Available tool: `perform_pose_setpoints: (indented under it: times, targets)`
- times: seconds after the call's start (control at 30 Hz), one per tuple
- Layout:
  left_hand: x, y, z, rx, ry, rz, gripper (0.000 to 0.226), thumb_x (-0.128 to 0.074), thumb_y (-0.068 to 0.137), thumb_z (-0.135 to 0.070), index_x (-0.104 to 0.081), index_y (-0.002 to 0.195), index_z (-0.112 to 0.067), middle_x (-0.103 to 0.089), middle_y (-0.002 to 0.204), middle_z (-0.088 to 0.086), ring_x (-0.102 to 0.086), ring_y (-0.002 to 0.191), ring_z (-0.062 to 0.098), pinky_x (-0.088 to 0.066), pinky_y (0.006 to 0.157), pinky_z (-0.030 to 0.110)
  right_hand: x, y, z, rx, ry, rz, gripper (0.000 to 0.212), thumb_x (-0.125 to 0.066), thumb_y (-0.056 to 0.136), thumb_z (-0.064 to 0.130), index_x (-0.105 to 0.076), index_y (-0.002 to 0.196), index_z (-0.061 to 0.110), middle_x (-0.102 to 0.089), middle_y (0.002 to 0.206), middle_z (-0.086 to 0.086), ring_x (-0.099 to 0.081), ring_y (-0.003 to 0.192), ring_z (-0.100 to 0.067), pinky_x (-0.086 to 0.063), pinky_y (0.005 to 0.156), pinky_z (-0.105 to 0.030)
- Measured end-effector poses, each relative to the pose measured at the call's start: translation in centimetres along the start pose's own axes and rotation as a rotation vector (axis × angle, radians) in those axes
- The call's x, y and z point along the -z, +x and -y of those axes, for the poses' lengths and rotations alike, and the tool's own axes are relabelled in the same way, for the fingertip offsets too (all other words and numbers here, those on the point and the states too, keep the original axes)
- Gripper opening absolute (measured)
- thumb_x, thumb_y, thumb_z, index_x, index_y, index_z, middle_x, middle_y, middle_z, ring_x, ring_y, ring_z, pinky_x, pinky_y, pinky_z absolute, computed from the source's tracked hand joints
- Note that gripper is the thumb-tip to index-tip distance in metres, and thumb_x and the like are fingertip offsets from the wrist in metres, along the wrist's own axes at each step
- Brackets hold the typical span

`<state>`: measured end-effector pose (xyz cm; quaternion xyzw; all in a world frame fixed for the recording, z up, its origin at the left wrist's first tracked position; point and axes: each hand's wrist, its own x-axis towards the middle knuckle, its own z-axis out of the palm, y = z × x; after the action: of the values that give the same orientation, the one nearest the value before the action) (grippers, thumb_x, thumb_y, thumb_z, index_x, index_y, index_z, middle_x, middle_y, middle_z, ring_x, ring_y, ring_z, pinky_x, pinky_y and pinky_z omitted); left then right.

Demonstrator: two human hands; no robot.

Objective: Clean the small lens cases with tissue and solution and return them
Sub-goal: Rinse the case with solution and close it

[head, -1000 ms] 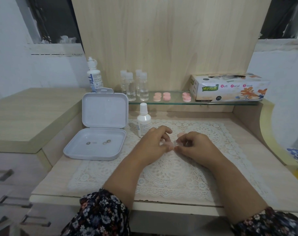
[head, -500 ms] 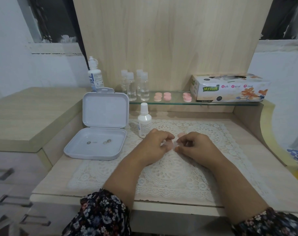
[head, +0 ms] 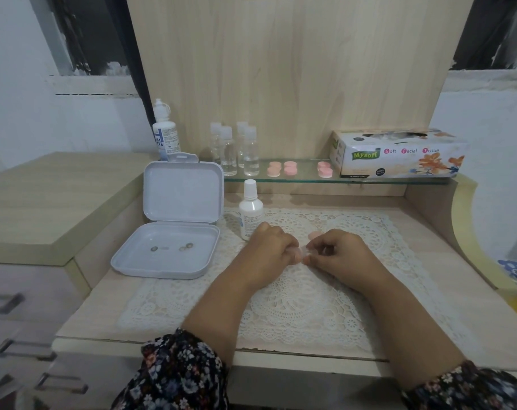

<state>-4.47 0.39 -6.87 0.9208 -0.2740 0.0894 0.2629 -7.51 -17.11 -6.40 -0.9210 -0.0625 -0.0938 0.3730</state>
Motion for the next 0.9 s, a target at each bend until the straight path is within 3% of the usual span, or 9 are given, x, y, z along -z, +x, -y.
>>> perform_pose_setpoints:
  times: [0.17, 0.33, 0.43, 0.67, 0.9]
  targets:
    - [-0.17, 0.1, -0.05, 0.008, 0.013, -0.08, 0.025, -0.066, 0.084, -0.039, -0.07, 0.093, -0.016, -0.052, 0.084, -0.008, -0.034, 0.092, 0.011, -0.035, 0.08, 0.025, 0.12, -0.06, 0.15, 0.015, -0.005, -0.006, 0.018, -0.079, 0.078, 0.027, -0.074, 0.094, 0.019, -0.062, 0.086, 0.012, -0.055, 0.078, -0.002, -0.041, 0.064, -0.011]
    - [-0.32, 0.19, 0.14, 0.04, 0.047, -0.1, 0.041, -0.072, 0.073, -0.052, -0.065, 0.088, -0.014, -0.049, 0.082, -0.009, -0.033, 0.091, 0.009, -0.035, 0.076, 0.023, 0.18, -0.07, 0.18, 0.012, -0.007, -0.006, 0.02, -0.08, 0.077, 0.024, -0.074, 0.096, 0.019, -0.061, 0.087, 0.012, -0.055, 0.081, -0.002, -0.041, 0.067, -0.013]
    - [-0.18, 0.19, 0.04, 0.029, 0.009, -0.086, 0.038, -0.073, 0.075, -0.048, -0.064, 0.087, -0.013, -0.049, 0.082, -0.009, -0.034, 0.092, 0.009, -0.032, 0.076, 0.021, 0.19, -0.08, 0.21, 0.014, -0.004, -0.006, 0.019, -0.079, 0.078, 0.024, -0.074, 0.096, 0.019, -0.062, 0.087, 0.012, -0.055, 0.081, -0.002, -0.042, 0.068, -0.014]
    - [-0.07, 0.3, 0.39, -0.053, -0.034, 0.008, 0.018, -0.061, 0.091, -0.028, -0.069, 0.102, -0.017, -0.056, 0.095, -0.009, -0.036, 0.1, 0.013, -0.033, 0.089, 0.023, 0.09, 0.06, 0.09, 0.01, 0.014, 0.005, 0.02, -0.08, 0.078, 0.025, -0.074, 0.096, 0.019, -0.063, 0.091, 0.008, -0.055, 0.082, -0.004, -0.044, 0.071, -0.017]
    - [0.15, 0.21, 0.42, -0.081, -0.078, 0.069, 0.031, -0.06, 0.092, -0.018, -0.063, 0.123, -0.017, -0.06, 0.114, -0.006, -0.032, 0.102, 0.009, -0.029, 0.097, 0.024, 0.05, 0.16, -0.06, 0.002, 0.013, 0.009, 0.019, -0.08, 0.078, 0.026, -0.073, 0.095, 0.021, -0.063, 0.092, 0.006, -0.056, 0.084, -0.006, -0.043, 0.07, -0.017]
